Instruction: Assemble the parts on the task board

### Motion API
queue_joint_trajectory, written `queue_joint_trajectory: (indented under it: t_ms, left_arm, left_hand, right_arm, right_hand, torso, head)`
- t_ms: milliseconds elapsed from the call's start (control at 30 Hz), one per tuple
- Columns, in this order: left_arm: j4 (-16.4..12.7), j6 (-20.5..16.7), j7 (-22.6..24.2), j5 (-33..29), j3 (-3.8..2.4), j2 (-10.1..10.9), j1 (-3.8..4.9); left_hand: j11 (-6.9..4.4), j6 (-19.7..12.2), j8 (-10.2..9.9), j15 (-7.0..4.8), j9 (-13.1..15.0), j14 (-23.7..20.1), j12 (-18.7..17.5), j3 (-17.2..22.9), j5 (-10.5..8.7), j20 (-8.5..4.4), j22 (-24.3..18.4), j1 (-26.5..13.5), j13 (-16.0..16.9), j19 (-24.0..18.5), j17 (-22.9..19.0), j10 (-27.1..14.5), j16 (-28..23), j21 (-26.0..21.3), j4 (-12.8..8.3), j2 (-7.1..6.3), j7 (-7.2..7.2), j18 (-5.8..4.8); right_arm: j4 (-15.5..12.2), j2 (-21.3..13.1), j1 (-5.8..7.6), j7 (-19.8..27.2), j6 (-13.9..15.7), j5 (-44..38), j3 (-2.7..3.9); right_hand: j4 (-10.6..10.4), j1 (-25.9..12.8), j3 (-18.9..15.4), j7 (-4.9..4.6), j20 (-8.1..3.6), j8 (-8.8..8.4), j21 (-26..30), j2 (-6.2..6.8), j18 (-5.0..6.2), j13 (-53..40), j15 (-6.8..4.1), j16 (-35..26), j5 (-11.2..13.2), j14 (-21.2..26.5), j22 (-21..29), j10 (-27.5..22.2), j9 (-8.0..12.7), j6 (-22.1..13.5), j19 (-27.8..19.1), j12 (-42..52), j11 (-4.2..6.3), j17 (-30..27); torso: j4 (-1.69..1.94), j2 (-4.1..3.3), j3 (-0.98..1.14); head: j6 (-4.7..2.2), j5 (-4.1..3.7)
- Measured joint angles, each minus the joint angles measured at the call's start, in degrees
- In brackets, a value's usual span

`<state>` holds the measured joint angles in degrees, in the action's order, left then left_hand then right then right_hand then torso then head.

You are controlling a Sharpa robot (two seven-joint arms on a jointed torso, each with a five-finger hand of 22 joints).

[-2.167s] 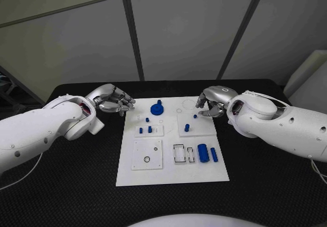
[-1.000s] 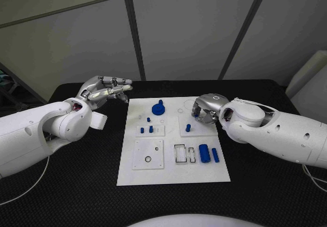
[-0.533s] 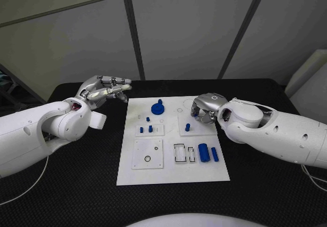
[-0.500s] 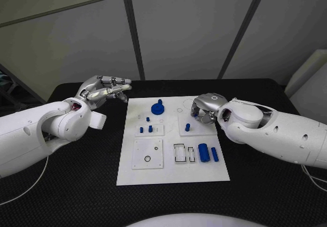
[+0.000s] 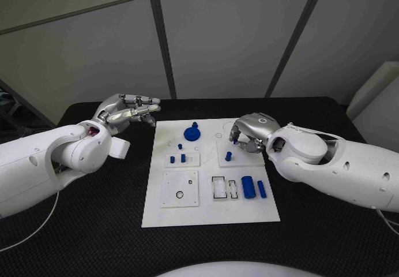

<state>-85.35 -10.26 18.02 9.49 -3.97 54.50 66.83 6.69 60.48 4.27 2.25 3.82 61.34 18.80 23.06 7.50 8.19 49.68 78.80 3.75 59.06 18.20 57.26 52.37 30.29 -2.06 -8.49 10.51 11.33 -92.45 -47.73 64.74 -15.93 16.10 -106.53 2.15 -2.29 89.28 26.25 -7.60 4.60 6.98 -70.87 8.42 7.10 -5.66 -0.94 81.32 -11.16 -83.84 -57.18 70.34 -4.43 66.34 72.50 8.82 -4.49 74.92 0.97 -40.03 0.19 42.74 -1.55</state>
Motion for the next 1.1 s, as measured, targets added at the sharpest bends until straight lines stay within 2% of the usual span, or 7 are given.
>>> queue_joint_trajectory:
  t_ms: [200,400,633,733,867,933,1100]
  left_arm:
    - [0.1,0.0,-0.3,0.0,0.0,-0.3,0.0]
    - [0.3,0.1,-0.4,0.0,0.0,-0.8,-0.01]
    - [0.5,0.1,-0.5,-0.1,0.0,-1.5,-0.01]
    - [0.5,0.1,-0.6,-0.1,0.0,-1.8,-0.01]
    - [0.6,0.1,-0.7,-0.1,0.0,-2.2,-0.01]
    - [0.6,0.1,-0.7,-0.1,0.01,-2.3,-0.01]
    - [0.6,0.1,-0.8,-0.1,0.01,-2.5,-0.01]
  left_hand:
    - [0.22,0.0,0.0,0.0,0.0,0.0,0.0,0.0,0.0,0.0,0.0,0.0,0.0,0.0,0.0,-0.2,0.0,0.0,0.0,0.0,0.02,0.0]
    - [0.22,0.0,0.0,0.0,0.0,0.0,0.0,0.0,0.0,0.0,0.0,0.0,0.0,0.0,-0.1,-0.2,0.0,0.0,0.0,0.0,0.02,0.0]
    - [0.22,0.0,0.0,0.0,0.0,0.0,0.0,0.0,0.0,0.0,0.0,0.0,0.0,0.0,-0.2,-0.2,0.0,0.0,0.0,0.0,0.02,0.0]
    - [0.22,0.0,0.0,0.0,0.0,0.0,0.0,0.0,0.0,0.0,0.0,0.0,0.0,0.0,-0.2,-0.2,0.0,0.0,0.0,0.0,0.02,0.0]
    - [0.21,0.0,0.0,0.0,0.0,0.0,0.0,0.0,0.0,0.0,0.0,0.0,0.0,0.0,-0.2,-0.2,0.0,0.0,0.0,-0.01,0.02,0.0]
    - [0.34,0.0,0.0,0.12,0.0,0.1,0.0,0.0,0.0,0.0,0.0,0.0,0.0,0.0,-0.2,-0.3,0.0,0.0,0.0,-0.01,0.02,0.0]
    - [0.42,0.0,0.0,0.21,0.0,0.2,0.0,0.0,0.0,0.01,0.0,0.0,0.0,0.0,-0.2,-0.4,0.0,0.0,0.0,0.0,0.02,0.0]
  right_arm:
    - [-4.5,-0.6,0.01,0.2,2.1,0.0,0.08]
    - [-8.1,1.2,0.01,0.8,3.6,1.2,0.09]
    - [-9.0,4.9,-0.17,1.8,3.9,3.3,0.08]
    - [-8.8,6.1,-1.2,2.3,3.8,4.3,0.08]
    - [-8.1,7.5,-3.33,2.7,3.6,5.6,0.04]
    - [-7.6,8.1,-4.27,3.0,3.3,6.1,-0.01]
    - [-6.7,9.3,-5.66,3.4,2.8,7.1,-0.07]
  right_hand:
    - [0.3,-0.3,0.3,-0.18,0.0,-0.11,-0.3,0.27,0.0,-0.1,0.0,0.0,-0.3,0.0,-0.4,0.0,0.0,0.2,0.0,-0.3,-0.01,0.0]
    - [0.7,-0.3,0.7,-0.19,0.0,-0.11,-0.4,0.33,0.01,-0.1,0.0,0.0,-0.6,0.0,-0.6,0.2,0.0,0.2,0.0,-0.4,-0.21,0.0]
    - [0.7,-0.5,0.7,-0.19,0.0,-0.35,-0.5,0.29,0.01,-0.1,0.0,0.0,-0.6,0.0,-0.6,0.2,0.0,0.2,0.0,-0.5,-0.21,0.0]
    - [0.8,-0.9,0.8,-0.19,0.0,-0.35,-0.7,0.32,0.01,-0.2,0.0,0.0,-0.6,0.0,-0.6,0.2,0.0,0.2,0.0,-0.5,-0.21,0.0]
    - [0.8,-0.9,0.8,-0.19,0.0,-0.35,-0.7,0.32,0.01,-0.2,0.0,0.0,-0.6,0.0,-0.6,0.2,0.0,0.2,0.0,-0.5,-0.21,0.0]
    - [0.8,-0.9,0.8,-0.19,0.0,-0.35,-0.7,0.32,0.01,-0.2,0.0,0.0,-0.6,0.0,-0.6,0.2,0.0,0.2,0.0,-0.5,-0.21,0.0]
    - [0.8,-1.6,0.8,-0.19,0.0,-0.35,-0.7,0.39,0.01,-0.2,0.0,0.0,-0.6,0.0,-0.6,0.2,0.0,0.2,0.0,-0.8,-0.21,0.0]
  torso:
    - [0.01,0.0,-0.01]
    - [0.01,-0.01,-0.01]
    - [0.11,-0.01,-0.08]
    - [0.17,-0.01,-0.13]
    - [0.19,-0.02,-0.21]
    - [0.18,-0.07,-0.21]
    - [0.11,-0.14,-0.14]
  head:
    - [0.07,0.14]
    - [0.16,1.56]
    - [0.69,3.52]
    - [0.9,4.2]
    - [1.15,5.1]
    - [1.32,5.53]
    - [1.85,6.36]
